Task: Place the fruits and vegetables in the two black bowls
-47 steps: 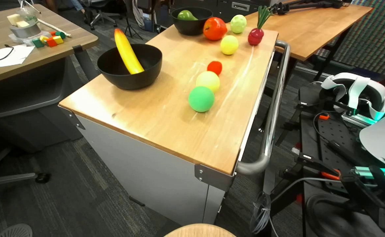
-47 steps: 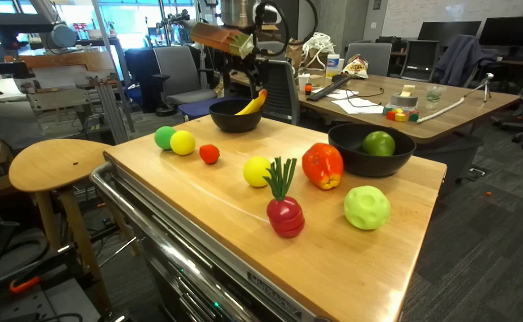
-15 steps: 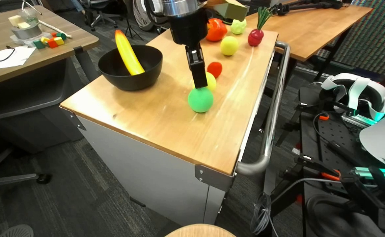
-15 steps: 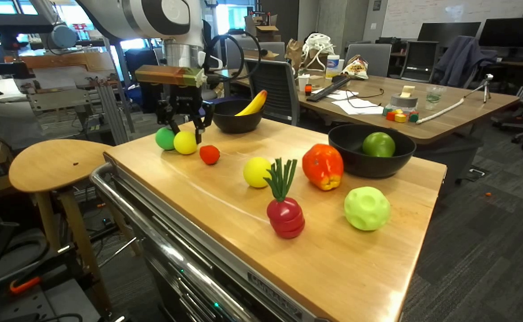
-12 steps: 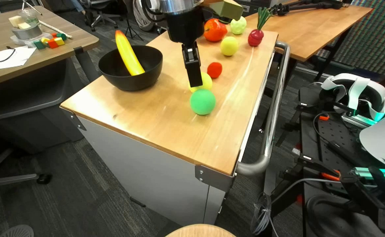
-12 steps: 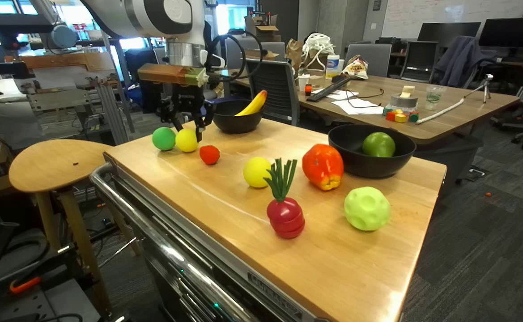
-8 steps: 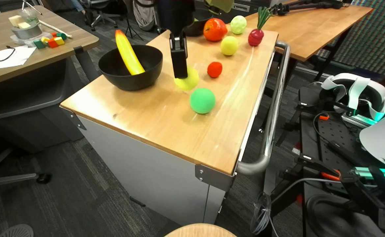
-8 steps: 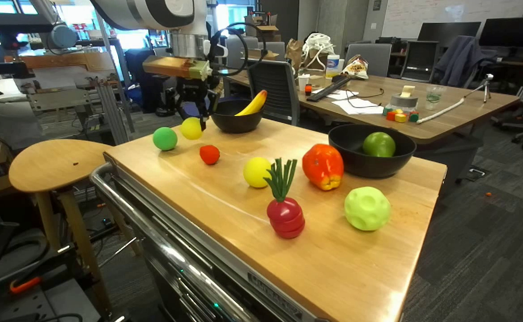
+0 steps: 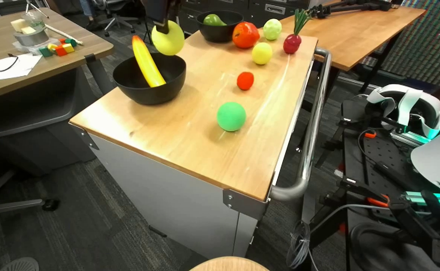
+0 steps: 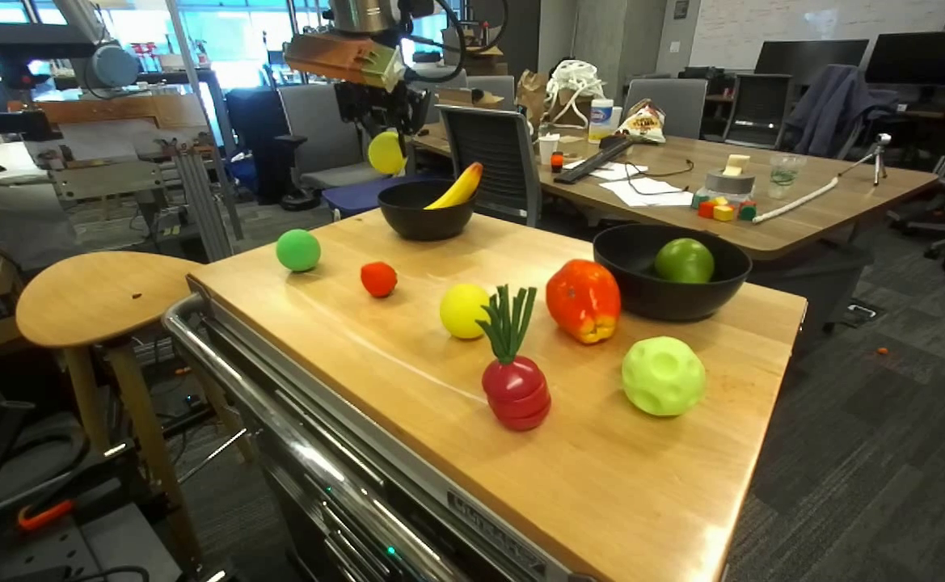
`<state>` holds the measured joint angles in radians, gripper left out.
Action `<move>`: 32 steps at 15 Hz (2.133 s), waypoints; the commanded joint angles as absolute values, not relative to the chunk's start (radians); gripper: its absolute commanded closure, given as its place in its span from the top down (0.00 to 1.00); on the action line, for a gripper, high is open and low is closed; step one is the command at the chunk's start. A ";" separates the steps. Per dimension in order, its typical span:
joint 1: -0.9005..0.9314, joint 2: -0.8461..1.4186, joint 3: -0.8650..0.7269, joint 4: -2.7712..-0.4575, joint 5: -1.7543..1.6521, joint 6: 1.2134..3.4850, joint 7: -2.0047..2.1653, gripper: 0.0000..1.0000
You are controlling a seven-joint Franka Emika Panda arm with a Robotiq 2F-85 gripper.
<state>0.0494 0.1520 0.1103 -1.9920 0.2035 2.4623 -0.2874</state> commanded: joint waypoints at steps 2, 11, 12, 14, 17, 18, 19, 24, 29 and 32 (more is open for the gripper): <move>0.052 0.267 0.113 -1.919 0.219 2.664 -0.242 0.20; 0.028 0.209 0.153 -2.032 0.140 2.574 -0.288 1.00; 0.019 0.179 0.171 -2.063 0.165 2.543 -0.341 1.00; 0.017 0.125 0.188 -2.111 0.199 2.480 -0.427 1.00; 0.041 0.070 0.188 -2.161 0.217 2.380 -0.510 1.00; 0.050 0.062 0.186 -2.172 0.210 2.349 -0.522 1.00; 0.060 0.062 0.183 -2.180 0.196 2.319 -0.520 1.00; 0.088 0.083 0.179 -2.207 0.175 2.253 -0.506 1.00; 0.101 0.109 0.181 -2.209 0.184 2.254 -0.471 1.00; 0.101 0.140 0.177 -2.195 0.179 2.256 -0.436 0.86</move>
<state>0.0915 0.1194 0.1841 -2.2149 0.1825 2.2654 -0.4789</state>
